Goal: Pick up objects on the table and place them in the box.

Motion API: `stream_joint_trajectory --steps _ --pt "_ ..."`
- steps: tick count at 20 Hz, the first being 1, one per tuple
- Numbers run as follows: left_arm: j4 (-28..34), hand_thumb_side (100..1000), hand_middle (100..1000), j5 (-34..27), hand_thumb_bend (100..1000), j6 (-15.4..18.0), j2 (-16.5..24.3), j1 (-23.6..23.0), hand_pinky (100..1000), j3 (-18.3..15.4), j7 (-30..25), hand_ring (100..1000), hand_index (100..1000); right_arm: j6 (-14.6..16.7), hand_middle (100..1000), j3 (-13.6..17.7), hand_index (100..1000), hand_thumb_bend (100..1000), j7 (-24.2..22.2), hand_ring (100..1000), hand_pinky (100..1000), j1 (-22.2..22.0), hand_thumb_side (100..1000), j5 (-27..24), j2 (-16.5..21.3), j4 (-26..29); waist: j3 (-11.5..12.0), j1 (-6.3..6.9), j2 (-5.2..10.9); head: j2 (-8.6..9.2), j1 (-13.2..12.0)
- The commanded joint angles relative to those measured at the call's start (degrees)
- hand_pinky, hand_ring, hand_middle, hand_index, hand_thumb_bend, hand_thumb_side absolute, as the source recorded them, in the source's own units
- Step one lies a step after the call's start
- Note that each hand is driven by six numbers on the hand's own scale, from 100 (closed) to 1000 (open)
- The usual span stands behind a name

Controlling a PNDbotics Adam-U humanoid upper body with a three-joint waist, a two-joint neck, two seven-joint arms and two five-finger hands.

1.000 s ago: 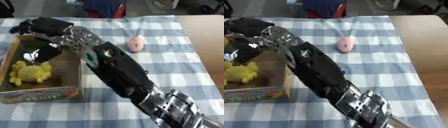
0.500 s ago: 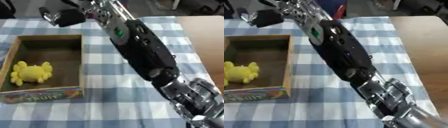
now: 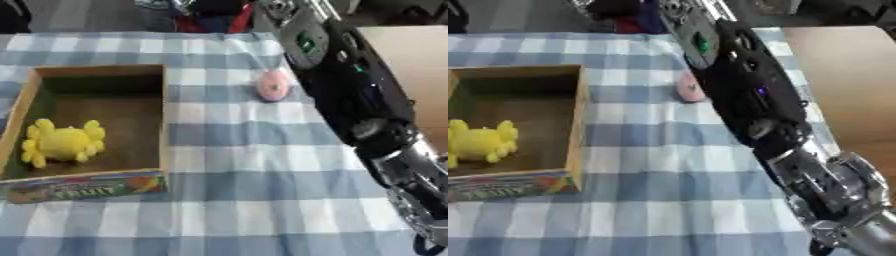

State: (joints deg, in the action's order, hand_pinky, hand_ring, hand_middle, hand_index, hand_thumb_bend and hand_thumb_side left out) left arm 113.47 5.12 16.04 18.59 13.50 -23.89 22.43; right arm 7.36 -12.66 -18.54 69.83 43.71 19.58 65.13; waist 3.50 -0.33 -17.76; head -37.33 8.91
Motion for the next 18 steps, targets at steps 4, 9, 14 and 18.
stream_joint_trajectory --steps 4,9,14,18 --pt "1.12 567 537 0.75 429 -0.02 0.45 -0.69 365 -1.02 0.50 596 817 -1.44 808 2.25 963 100 0.27 851 707 -0.97 780 -0.78 6.43 1.99 -0.17 0.54 0.71 -0.13 -0.43" --pt "1.12 568 537 0.98 430 0.01 0.36 -0.94 365 -1.19 0.59 595 815 -0.91 820 2.39 965 100 -0.36 858 707 -3.38 776 0.15 10.50 -0.01 -0.12 0.59 0.44 0.60 -0.49" --pt "1.12 564 537 0.99 427 -0.18 0.18 -0.88 364 -1.24 0.70 595 814 -0.39 821 2.63 968 100 -0.91 861 711 -6.08 795 -0.44 13.32 -1.54 -0.12 0.43 0.34 1.01 -0.74" --pt "1.12 566 537 1.06 426 -0.22 0.27 -0.75 365 -1.25 0.66 595 814 -0.40 817 2.47 980 116 -0.68 861 716 -7.29 934 -1.10 14.42 -2.26 -0.24 0.31 0.40 1.35 -0.79"
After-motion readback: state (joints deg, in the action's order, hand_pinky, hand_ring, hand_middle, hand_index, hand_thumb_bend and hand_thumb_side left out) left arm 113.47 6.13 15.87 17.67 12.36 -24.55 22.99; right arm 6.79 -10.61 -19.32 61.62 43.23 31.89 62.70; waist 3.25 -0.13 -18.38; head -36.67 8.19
